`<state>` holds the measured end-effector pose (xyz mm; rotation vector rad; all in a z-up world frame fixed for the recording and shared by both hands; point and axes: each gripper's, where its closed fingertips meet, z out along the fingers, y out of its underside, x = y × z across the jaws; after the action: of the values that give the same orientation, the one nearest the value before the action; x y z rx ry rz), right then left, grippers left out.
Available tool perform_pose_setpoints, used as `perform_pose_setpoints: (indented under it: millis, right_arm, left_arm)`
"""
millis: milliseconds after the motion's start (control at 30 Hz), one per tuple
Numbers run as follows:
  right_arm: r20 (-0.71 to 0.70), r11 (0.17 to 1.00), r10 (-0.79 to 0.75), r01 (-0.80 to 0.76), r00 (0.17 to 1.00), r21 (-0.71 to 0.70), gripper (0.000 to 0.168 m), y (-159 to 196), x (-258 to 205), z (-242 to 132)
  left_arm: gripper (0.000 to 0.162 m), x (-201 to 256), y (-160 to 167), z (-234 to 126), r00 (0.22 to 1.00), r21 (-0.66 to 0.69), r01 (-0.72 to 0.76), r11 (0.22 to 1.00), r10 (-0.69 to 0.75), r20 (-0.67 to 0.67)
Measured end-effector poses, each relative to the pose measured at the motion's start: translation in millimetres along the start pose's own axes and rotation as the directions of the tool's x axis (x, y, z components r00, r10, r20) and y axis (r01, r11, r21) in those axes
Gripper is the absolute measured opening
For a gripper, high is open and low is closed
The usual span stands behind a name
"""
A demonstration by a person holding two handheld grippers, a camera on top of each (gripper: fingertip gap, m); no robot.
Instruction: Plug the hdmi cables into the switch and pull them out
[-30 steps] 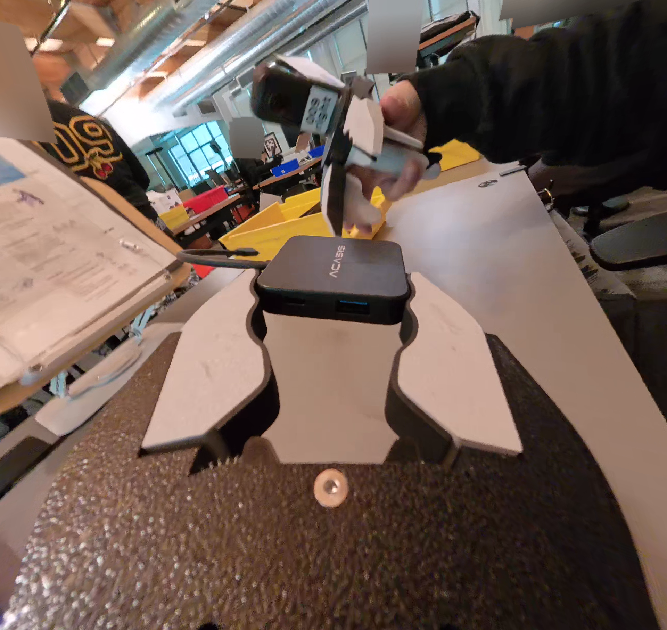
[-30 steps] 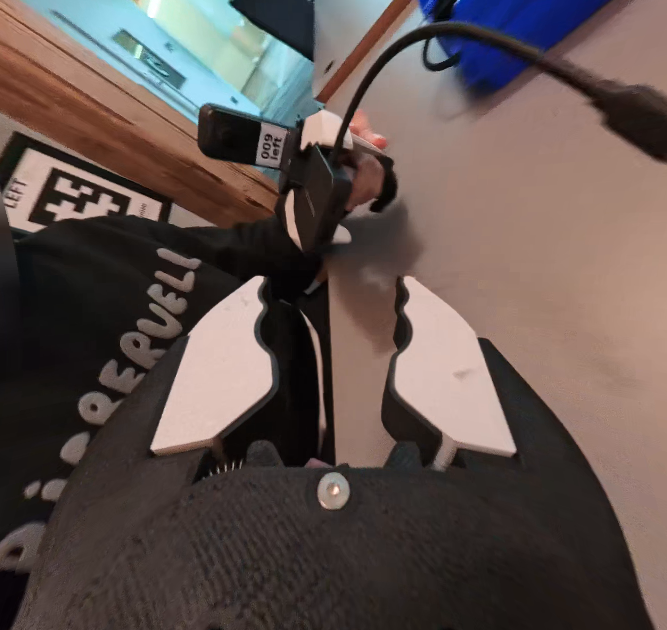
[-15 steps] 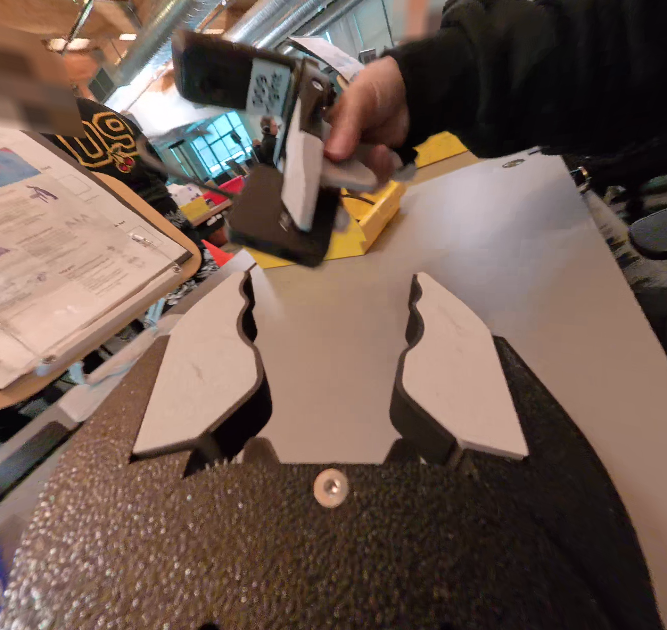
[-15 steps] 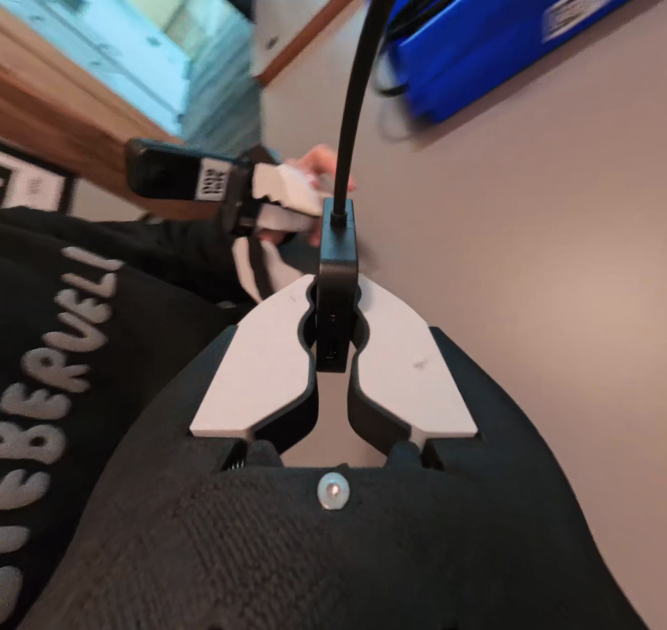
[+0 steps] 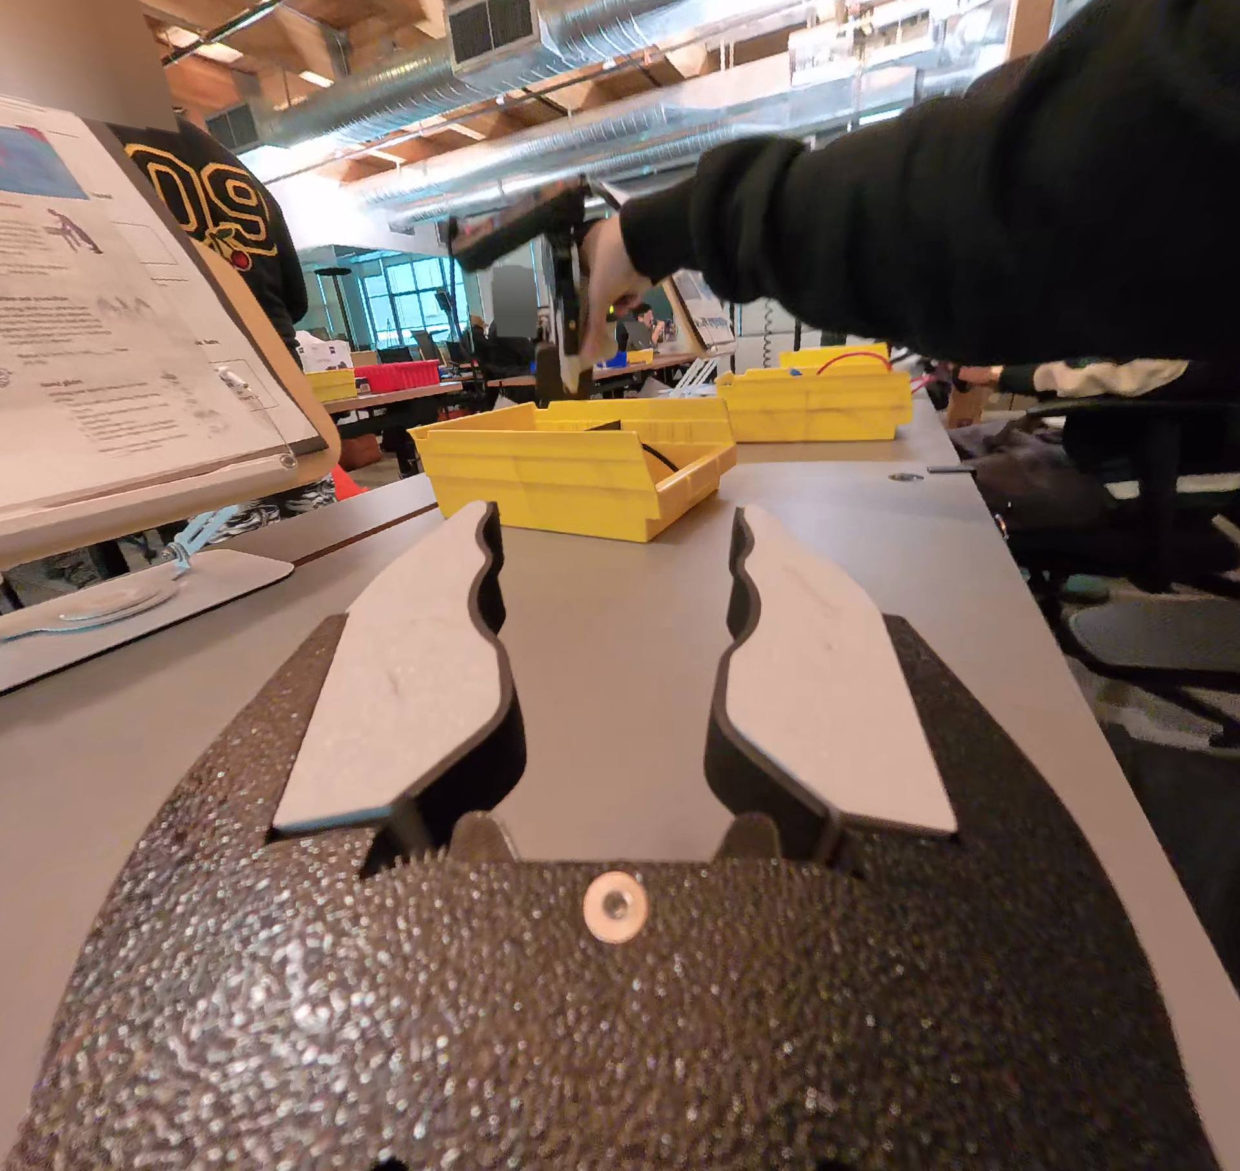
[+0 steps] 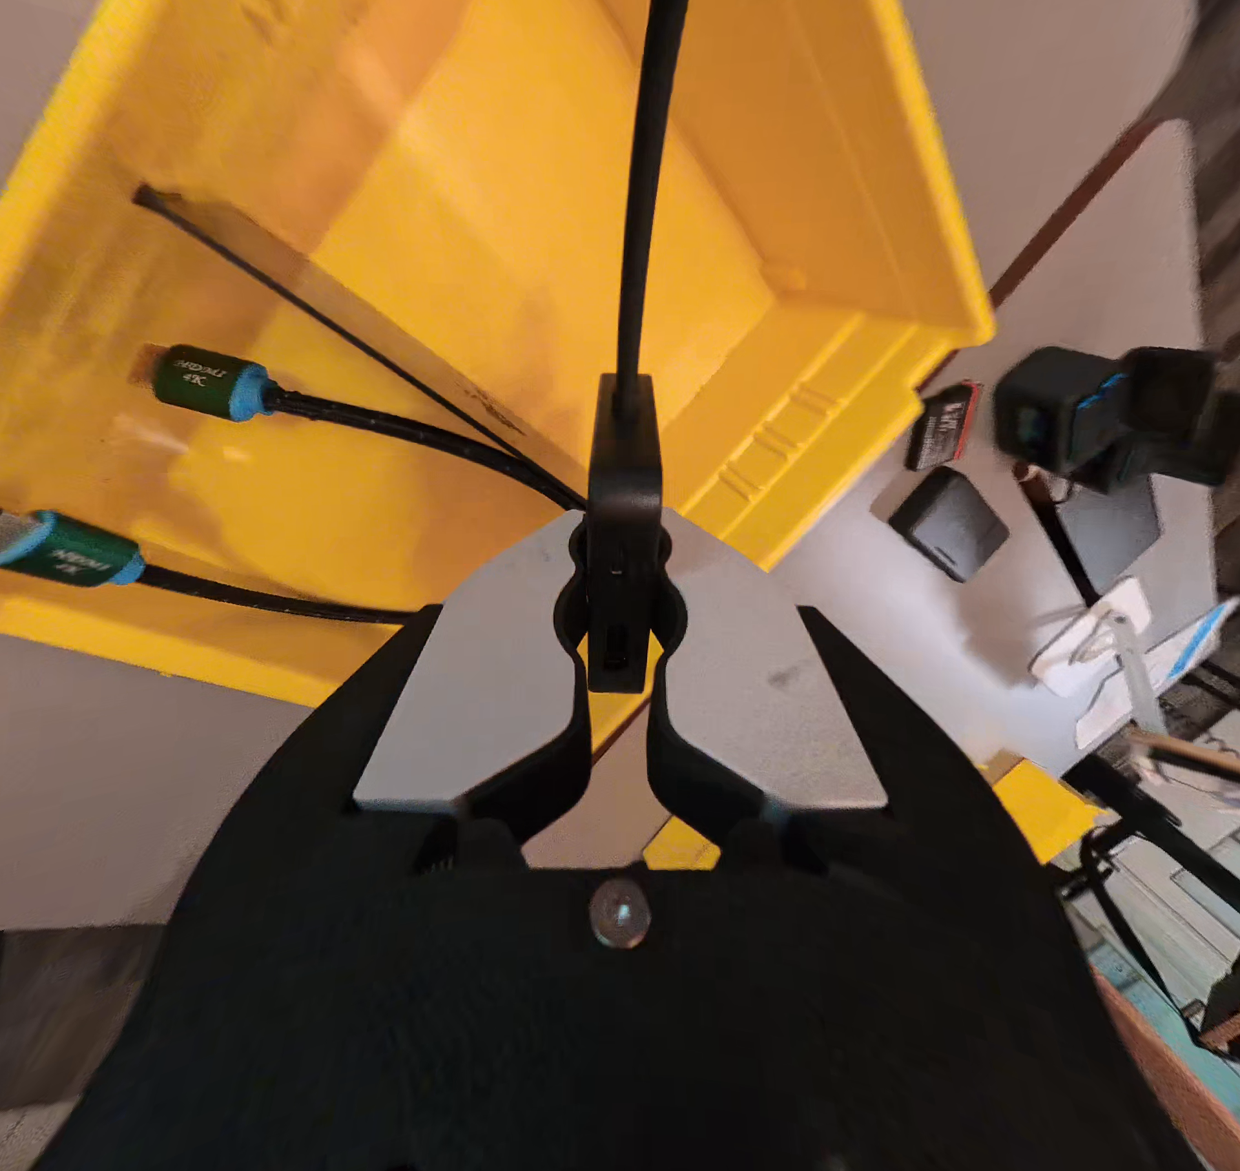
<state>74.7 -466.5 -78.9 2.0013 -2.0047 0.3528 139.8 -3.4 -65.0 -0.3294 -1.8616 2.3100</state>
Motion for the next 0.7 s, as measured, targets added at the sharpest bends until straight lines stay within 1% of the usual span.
perform_pose_setpoints:
  millis: [67,133,200,233,267,333,400,433,467,500,533,567,600,633,667,700]
  right_arm:
    - [0.029,1.0,-0.024,0.025,0.999,-0.011,0.014,-6.6,-4.8,14.7]
    - [0.006,0.999,-0.016,0.016,1.0,-0.034,0.014,-9.0,-0.4,29.4]
    - [-0.047,0.998,-0.027,0.024,0.999,-0.059,0.015,-5.7,9.9,41.4]
    - [-0.093,0.997,-0.039,0.033,0.995,-0.066,0.02,-3.1,17.4,44.8]
    - [-0.144,0.996,-0.052,0.042,0.988,-0.072,0.03,-0.1,25.4,46.0]
    - [-0.23,0.996,-0.072,0.057,0.97,-0.071,0.04,3.4,37.9,42.1]
    - [-0.299,0.998,-0.062,0.06,0.952,-0.014,0.055,-0.5,42.4,28.7]
    - [-0.319,0.998,-0.027,0.044,0.947,0.046,0.056,-5.2,38.9,18.5]
    - [-0.317,0.991,0.03,0.014,0.948,0.136,0.057,-12.2,29.4,6.2]
    - [-0.274,0.97,0.092,-0.024,0.957,0.244,0.057,-20.2,10.7,-7.4]
    - [-0.179,0.929,0.134,-0.061,0.975,0.366,0.057,-29.9,-19.1,-22.3]
    - [-0.054,0.859,0.142,-0.096,0.988,0.503,0.057,-42.8,-57.0,-40.4]
    - [0.074,0.768,0.095,-0.12,0.993,0.629,0.057,-54.7,-100.6,-61.6]
    - [0.17,0.668,0.01,-0.133,0.985,0.732,0.057,-62.3,-144.8,-83.6]
    - [0.224,0.568,-0.07,-0.146,0.972,0.81,0.057,-65.6,-184.7,-102.8]
    - [0.245,0.487,-0.134,-0.151,0.96,0.86,0.057,-65.7,-218.5,-116.7]
  left_arm:
    - [0.062,-5.0,-4.1,-4.0,0.999,0.035,0.034,0.999,-0.035,0.011]
    - [0.06,-11.2,-7.1,-8.1,0.998,0.064,0.062,0.996,-0.064,0.028]
    - [0.06,-14.5,-9.5,-11.3,0.996,0.085,0.084,0.993,-0.087,0.028]
    - [0.06,-15.4,-10.1,-12.3,0.995,0.092,0.09,0.992,-0.093,0.027]
    - [0.06,-15.8,-10.5,-12.8,0.995,0.094,0.092,0.991,-0.095,0.027]
    - [0.06,-15.0,-10.4,-12.7,0.996,0.093,0.088,0.992,-0.09,0.022]
    - [0.06,-13.6,-9.9,-12.1,0.996,0.088,0.082,0.993,-0.084,0.016]
    - [0.06,-13.2,-9.7,-11.7,0.996,0.085,0.083,0.993,-0.084,0.013]
    - [0.06,-13.4,-9.5,-11.5,0.996,0.084,0.086,0.993,-0.087,0.012]
    - [0.06,-13.9,-9.4,-11.5,0.996,0.084,0.09,0.992,-0.091,0.011]
    - [0.06,-14.7,-9.6,-11.6,0.995,0.086,0.094,0.992,-0.095,0.013]
    - [0.06,-15.8,-9.8,-11.8,0.995,0.089,0.094,0.992,-0.096,0.018]
    - [0.06,-17.2,-10.0,-12.1,0.995,0.092,0.091,0.992,-0.093,0.027]
    - [0.06,-18.6,-10.1,-12.3,0.995,0.092,0.085,0.992,-0.089,0.036]
    - [0.059,-20.6,-9.8,-12.4,0.995,0.09,0.078,0.993,-0.083,0.051]
    - [0.059,-23.8,-9.3,-12.9,0.994,0.085,0.07,0.994,-0.077,0.073]
